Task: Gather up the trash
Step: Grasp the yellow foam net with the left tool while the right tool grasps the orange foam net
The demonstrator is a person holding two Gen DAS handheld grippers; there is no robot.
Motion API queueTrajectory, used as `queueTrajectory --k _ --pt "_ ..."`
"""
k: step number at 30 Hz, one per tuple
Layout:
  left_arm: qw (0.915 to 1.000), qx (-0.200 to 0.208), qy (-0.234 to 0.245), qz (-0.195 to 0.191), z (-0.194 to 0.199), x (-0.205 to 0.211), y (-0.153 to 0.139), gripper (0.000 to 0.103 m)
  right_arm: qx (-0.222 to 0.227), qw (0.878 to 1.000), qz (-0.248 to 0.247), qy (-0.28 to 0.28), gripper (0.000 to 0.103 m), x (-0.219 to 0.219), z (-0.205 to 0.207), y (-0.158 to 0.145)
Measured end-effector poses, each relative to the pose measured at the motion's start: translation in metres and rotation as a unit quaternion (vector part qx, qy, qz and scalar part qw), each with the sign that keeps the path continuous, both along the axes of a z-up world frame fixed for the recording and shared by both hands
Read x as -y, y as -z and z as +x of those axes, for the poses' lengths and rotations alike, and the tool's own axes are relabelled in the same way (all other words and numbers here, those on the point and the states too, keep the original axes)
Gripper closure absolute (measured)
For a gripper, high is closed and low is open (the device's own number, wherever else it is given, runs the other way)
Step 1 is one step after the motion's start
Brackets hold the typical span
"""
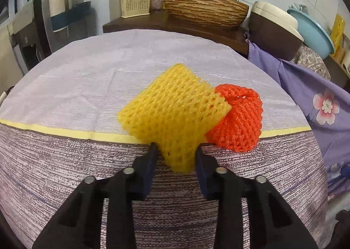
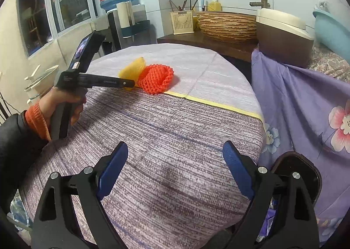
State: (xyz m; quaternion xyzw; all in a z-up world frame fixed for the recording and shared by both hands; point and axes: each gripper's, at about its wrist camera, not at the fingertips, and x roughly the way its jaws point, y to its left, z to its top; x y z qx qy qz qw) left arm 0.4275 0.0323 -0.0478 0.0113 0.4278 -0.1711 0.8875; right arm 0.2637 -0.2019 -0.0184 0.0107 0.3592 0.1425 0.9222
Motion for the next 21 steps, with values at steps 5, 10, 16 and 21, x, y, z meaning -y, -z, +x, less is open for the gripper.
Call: queueTrajectory --k 5,10,16,21 --pt "0.9996 0.022 -0.011 0.011 -0.014 -0.008 -0.009 0.086 0.004 1.0 -0.007 -0.017 0.016 -0.017 0.011 -0.001" --pt "0.9977 0.059 -0.014 0.032 -0.033 -0.01 -0.026 0.086 0.005 1.0 -0.009 -0.028 0.016 -0.027 0.019 -0.003" --pt "0.9966 0.075 -0.01 0.033 -0.058 -0.019 -0.039 0.086 0.001 0.999 0.006 -0.032 0.016 -0.033 0.037 -0.01" --pt "0.9962 0.083 -0.017 0.021 -0.079 -0.035 -0.046 0.086 -0.014 0.999 0.0 -0.037 0.016 -0.049 0.074 -0.008"
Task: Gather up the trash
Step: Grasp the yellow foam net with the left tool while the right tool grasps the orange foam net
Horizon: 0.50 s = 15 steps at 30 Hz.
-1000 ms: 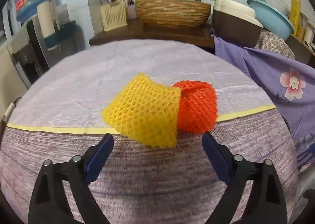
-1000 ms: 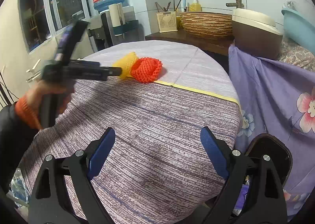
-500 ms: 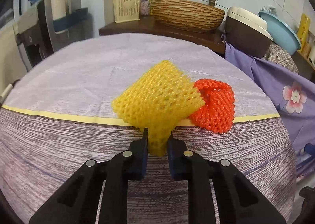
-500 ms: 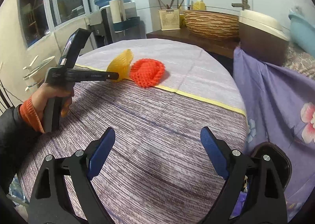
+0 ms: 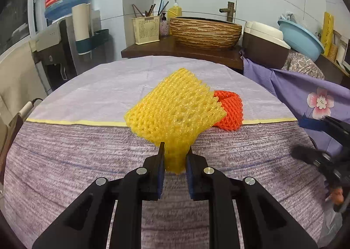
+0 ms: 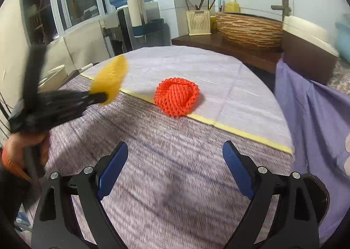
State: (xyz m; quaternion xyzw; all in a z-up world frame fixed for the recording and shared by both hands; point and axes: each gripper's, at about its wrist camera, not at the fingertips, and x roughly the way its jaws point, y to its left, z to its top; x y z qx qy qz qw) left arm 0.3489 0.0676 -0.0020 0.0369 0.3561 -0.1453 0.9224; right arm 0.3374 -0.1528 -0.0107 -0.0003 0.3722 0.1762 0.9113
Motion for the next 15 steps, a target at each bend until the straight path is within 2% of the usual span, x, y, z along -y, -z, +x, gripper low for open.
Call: queueTrajectory --k 5,8,13,14,15 --pt "0.9999 0.008 -0.013 -0.006 -0.027 -0.021 -0.003 0.086 -0.036 0.999 -0.013 -0.003 0.016 -0.022 0.05 0.014" --pt "0.9997 0.01 -0.02 -0.007 -0.042 -0.03 -0.003 0.086 -0.064 0.998 -0.005 -0.002 0.016 -0.032 0.08 0.024" --pt "0.9994 0.024 -0.024 0.005 -0.068 -0.038 -0.004 0.086 -0.095 0.995 -0.006 0.007 0.016 -0.048 0.118 0.038" --pt "0.9994 0.025 -0.024 0.004 -0.072 -0.039 -0.005 0.086 -0.097 0.995 -0.013 0.011 0.016 -0.051 0.124 0.041" --pt "0.9994 0.025 -0.023 0.003 -0.075 -0.041 -0.005 0.086 -0.099 0.995 -0.019 0.014 0.023 -0.054 0.129 0.044"
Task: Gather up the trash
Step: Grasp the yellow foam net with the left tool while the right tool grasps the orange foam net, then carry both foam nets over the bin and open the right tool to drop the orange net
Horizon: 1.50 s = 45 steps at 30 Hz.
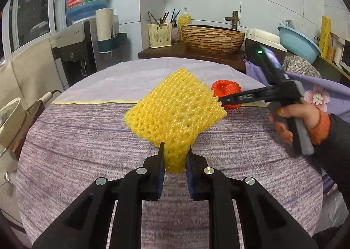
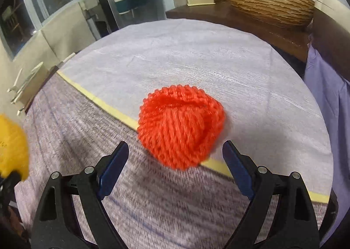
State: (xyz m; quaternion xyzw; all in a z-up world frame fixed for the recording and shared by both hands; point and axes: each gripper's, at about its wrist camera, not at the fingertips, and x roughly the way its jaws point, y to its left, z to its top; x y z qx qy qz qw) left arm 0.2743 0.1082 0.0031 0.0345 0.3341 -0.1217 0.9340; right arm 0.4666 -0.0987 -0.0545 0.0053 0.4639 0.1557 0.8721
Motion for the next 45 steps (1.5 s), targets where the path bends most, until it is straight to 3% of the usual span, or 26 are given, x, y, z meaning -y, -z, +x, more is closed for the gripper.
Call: queueTrajectory --k 2,6,8,15,29,37,45 --pt "1.0 0.0 0.0 -0.004 -0.006 -0.002 0.0 0.086 0.004 1.0 -0.014 0.006 0.033 -0.006 0.005 0.003" --pt "0.9999 0.007 -0.006 -0.005 -0.018 -0.006 0.001 0.086 0.015 0.999 -0.036 -0.001 0.069 -0.015 0.0 0.002" --pt "0.9999 0.005 -0.005 -0.014 -0.022 -0.007 0.003 0.086 0.02 0.999 -0.03 -0.001 0.075 -0.014 -0.007 -0.001" --pt "0.9996 0.012 -0.006 -0.026 -0.043 -0.004 0.004 0.086 0.054 0.998 -0.023 -0.011 0.078 -0.005 -0.049 -0.018" --pt "0.9984 0.023 -0.002 -0.051 -0.088 0.034 0.0 0.086 0.138 0.99 0.021 -0.025 0.078 0.045 -0.192 -0.056" --pt "0.9968 0.031 0.035 -0.064 -0.103 0.087 -0.006 0.086 0.171 0.985 0.03 0.027 0.078 0.1 -0.254 -0.061" --pt "0.9931 0.04 0.084 -0.071 -0.109 0.148 -0.011 0.086 0.177 0.978 0.031 0.104 0.078 0.169 -0.299 -0.046"
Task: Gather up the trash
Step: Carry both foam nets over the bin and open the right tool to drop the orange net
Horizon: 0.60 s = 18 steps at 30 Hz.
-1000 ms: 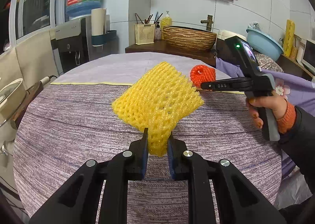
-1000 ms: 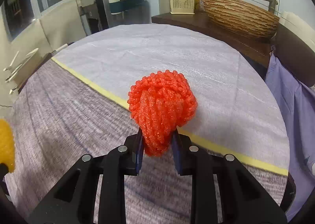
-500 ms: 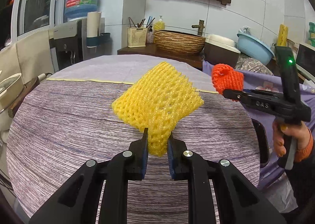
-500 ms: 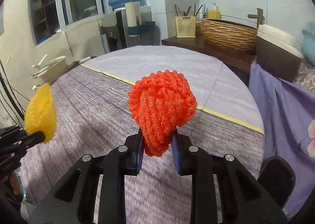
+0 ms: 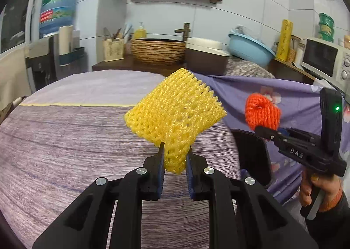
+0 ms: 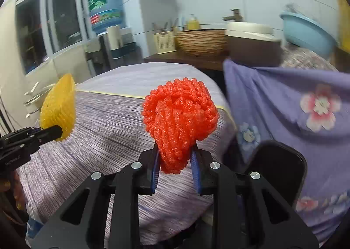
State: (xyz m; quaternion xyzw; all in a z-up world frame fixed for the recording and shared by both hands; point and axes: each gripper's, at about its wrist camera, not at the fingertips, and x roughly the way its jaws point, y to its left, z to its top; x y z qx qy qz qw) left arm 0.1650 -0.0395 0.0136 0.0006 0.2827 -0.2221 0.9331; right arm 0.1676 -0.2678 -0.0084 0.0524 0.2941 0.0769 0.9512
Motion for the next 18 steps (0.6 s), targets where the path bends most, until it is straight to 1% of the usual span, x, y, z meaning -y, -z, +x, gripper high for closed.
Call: queueTrajectory --k 6,9,13,18 --pt "0.9989 0.004 0.046 0.007 -0.001 0.051 0.002 0.086 -0.015 0.997 -0.003 0.077 0.078 0.06 -0.025 0.023" --pt "0.9974 0.002 0.071 0.012 0.0 0.077 0.004 0.086 -0.029 0.994 -0.006 0.105 0.078 0.085 -0.029 0.039" --pt "0.995 -0.003 0.099 0.017 -0.001 0.105 0.008 0.086 -0.056 0.989 0.0 0.134 0.078 0.113 -0.025 0.064" --pt "0.9906 -0.012 0.133 0.032 -0.004 0.14 0.018 0.086 -0.088 0.983 0.016 0.157 0.078 0.142 -0.016 0.099"
